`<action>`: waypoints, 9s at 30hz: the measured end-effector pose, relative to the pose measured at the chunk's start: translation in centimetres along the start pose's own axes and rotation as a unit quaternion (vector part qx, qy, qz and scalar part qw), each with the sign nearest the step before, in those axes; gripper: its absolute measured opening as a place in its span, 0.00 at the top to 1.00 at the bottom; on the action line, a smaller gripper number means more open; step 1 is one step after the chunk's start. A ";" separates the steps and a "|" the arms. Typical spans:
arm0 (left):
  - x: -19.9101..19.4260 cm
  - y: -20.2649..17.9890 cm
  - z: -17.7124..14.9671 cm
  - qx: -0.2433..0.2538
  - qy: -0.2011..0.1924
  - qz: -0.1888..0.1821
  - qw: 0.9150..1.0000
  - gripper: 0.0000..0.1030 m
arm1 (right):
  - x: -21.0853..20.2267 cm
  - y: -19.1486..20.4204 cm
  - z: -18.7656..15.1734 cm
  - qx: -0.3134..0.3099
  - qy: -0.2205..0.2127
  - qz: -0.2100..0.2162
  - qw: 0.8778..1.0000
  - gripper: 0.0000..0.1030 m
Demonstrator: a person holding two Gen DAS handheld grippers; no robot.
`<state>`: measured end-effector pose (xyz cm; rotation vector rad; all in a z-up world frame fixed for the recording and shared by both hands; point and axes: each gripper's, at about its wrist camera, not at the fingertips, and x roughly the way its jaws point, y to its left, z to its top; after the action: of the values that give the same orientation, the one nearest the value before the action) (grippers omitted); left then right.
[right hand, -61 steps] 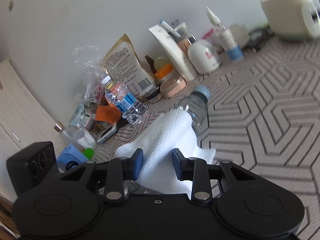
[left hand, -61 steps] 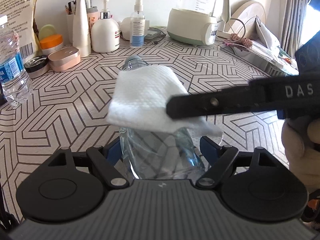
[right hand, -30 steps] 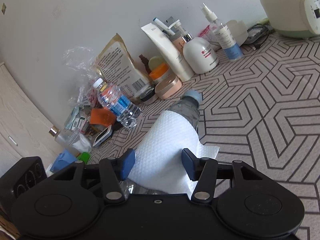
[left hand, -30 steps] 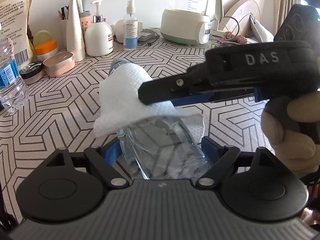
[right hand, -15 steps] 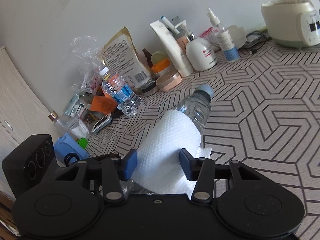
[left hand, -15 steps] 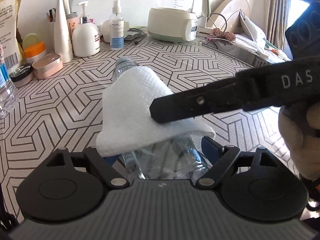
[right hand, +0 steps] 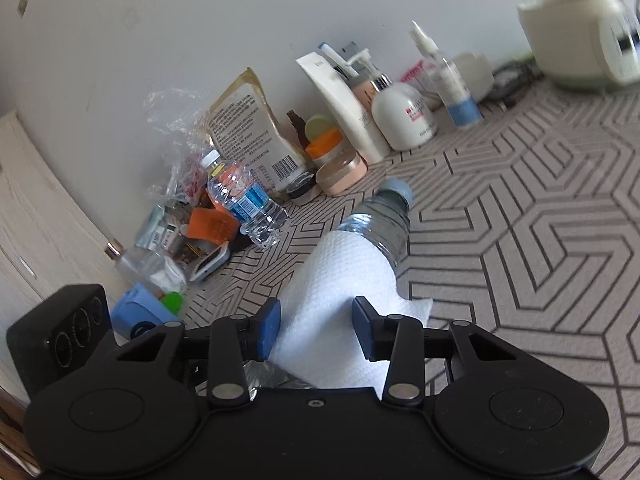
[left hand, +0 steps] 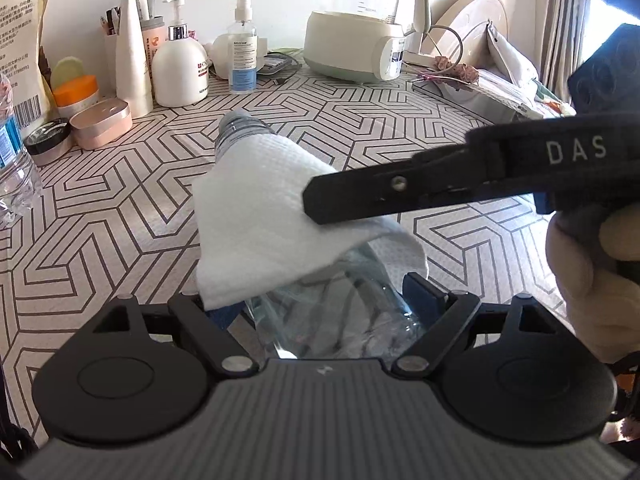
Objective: Clean container
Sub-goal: 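Slide the towel along the bottle toward its cap with the right tool, then wipe the bottle's side with the towel using the right tool, then wrap the towel over the bottle body again and rub with the right tool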
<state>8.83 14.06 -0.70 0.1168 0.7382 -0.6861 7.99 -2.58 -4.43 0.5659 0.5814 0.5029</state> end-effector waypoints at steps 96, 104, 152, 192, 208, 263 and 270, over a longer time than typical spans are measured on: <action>0.5 0.6 0.2 -0.011 0.000 0.028 1.000 0.18 | -0.7 -0.1 -0.8 -0.013 0.007 -0.025 1.000 0.66; 0.4 1.0 0.3 -0.011 -0.005 0.050 0.999 0.18 | 0.8 0.1 -1.0 -0.014 0.029 -0.039 0.999 0.67; 0.7 1.2 0.4 -0.011 -0.005 0.065 0.998 0.18 | 0.9 0.0 -0.4 -0.016 0.008 -0.042 0.999 0.66; 0.8 0.7 0.2 -0.013 -0.002 0.062 0.998 0.14 | 0.9 1.6 -1.2 -0.031 0.020 -0.007 0.999 0.67; 0.6 0.2 0.3 0.003 -0.005 0.063 0.998 0.14 | 1.7 1.0 -1.8 -0.062 0.025 -0.079 0.995 0.67; 0.8 0.2 0.0 -0.003 0.004 0.029 1.000 0.12 | 0.2 1.2 -1.0 -0.062 -0.026 -0.075 0.995 0.68; 0.8 0.2 0.0 -0.002 0.004 0.033 0.999 0.12 | 1.3 0.2 -2.1 -0.057 0.004 -0.094 0.994 0.70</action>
<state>9.36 13.83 -1.27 0.1405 0.7403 -0.6225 7.60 -0.92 -6.22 0.3960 0.6024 0.3582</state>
